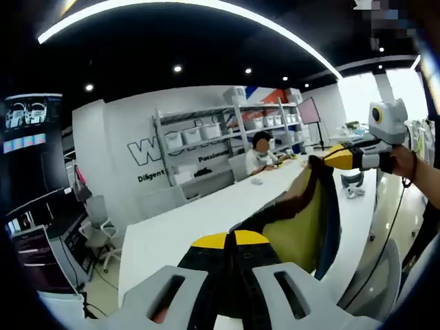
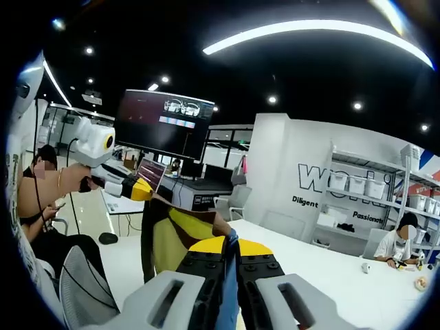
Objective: Fold the garment on the visible template until the final outline fits inside the template.
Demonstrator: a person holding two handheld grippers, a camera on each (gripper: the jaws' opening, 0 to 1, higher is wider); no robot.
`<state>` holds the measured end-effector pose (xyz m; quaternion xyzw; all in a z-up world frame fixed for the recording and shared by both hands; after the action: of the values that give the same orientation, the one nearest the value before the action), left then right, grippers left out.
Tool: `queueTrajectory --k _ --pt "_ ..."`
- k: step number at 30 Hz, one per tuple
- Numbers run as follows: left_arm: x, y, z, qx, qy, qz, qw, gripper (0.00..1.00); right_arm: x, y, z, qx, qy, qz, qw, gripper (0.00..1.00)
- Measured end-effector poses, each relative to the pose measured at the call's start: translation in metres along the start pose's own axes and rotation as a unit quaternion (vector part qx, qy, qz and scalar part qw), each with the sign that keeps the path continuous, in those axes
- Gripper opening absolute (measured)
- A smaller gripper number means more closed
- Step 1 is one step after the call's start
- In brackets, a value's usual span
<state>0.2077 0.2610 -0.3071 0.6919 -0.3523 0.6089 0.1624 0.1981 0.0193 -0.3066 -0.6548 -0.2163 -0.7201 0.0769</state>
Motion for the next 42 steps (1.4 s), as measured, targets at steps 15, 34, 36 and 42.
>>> queueTrajectory --k 15,34,36,42 --pt "-0.054 -0.036 0.066 0.017 -0.07 -0.083 0.9939 0.04 -0.061 0.012 0.06 0.0 -0.103 -0.025 0.9944 0.0" --pt "-0.145 -0.093 0.159 0.042 -0.179 -0.15 0.9715 0.04 -0.174 0.031 0.164 -0.015 -0.214 0.006 0.9767 0.0" --pt "-0.152 -0.095 0.167 0.047 -0.188 -0.156 0.9686 0.04 -0.186 0.032 0.171 -0.016 -0.229 0.007 0.9732 0.0" --pt "-0.173 -0.105 0.188 0.059 -0.217 -0.159 0.9614 0.04 -0.223 0.041 0.194 -0.031 -0.258 0.024 0.9653 0.0"
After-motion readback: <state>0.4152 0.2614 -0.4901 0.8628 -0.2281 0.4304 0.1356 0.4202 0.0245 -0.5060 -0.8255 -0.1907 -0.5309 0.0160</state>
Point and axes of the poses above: the point that each gripper's makers call its tool centre point, and the gripper's own axes: z roughly forward along the fingers, y roughly to its right, x roughly out of its top, the point moved 6 cm from there along -z, roughly backward along the fingers, and after that the axes turned 15 degrees about -x, right-handed, at the moved point
